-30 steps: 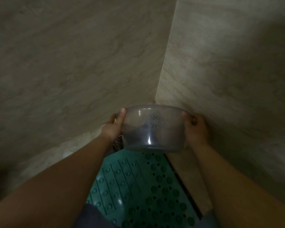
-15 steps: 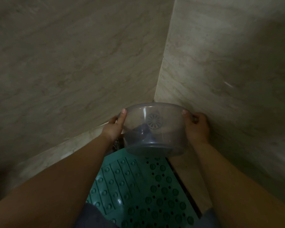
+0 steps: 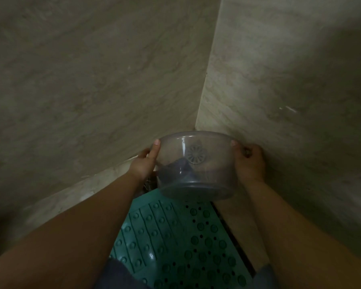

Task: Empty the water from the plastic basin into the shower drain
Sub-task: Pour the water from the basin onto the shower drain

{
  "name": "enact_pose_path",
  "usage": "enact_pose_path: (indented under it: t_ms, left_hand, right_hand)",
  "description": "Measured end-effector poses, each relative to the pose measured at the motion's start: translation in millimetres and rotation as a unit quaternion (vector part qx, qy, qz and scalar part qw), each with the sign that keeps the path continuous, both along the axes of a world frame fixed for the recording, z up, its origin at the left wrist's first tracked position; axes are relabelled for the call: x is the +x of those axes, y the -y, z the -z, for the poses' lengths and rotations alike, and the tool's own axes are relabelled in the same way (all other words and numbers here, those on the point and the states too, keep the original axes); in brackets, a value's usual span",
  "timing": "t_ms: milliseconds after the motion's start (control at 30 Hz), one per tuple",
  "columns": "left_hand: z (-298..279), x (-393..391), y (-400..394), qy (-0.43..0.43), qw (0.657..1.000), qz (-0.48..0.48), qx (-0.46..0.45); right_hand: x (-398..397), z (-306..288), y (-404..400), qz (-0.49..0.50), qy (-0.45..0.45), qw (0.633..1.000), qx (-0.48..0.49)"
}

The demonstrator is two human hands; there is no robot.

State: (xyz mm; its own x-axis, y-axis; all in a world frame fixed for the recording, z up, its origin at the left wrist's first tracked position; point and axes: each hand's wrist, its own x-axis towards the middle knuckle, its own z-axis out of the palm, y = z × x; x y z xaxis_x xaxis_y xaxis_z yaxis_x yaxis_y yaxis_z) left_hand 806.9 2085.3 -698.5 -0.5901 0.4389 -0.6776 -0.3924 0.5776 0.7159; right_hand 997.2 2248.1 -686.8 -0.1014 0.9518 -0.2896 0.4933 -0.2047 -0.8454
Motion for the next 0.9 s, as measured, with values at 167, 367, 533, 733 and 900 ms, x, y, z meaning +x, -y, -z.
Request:
enact_pose_path:
  t_ms: [167,367,533,733,900]
  left_hand:
    - [-2,0,0,-0.003,1.0,-0.006,0.005]
    - [-2,-1,2,0.004,1.0,0.004,-0.001]
    - [2,-5,3,0.001,1.0,0.004,0.03]
    - [5,-13,7,0.017,0.996,-0.084,0.029]
    - [5,-18,12,0.018,0.993,-0.119,0.018]
  right_hand:
    - [-1,-2,1,-0.003,0.002,1.0,-0.005]
    - [-1,-4,1,-0.003,0.001,1.0,-0.001]
    - [-2,-6,2,-0.003,-0.005,1.0,0.008]
    - [-3,-6,-2,-0.014,-0.07,0.996,-0.057]
    - [-5,-6,-1,-0.02,0.019,0.999,-0.031]
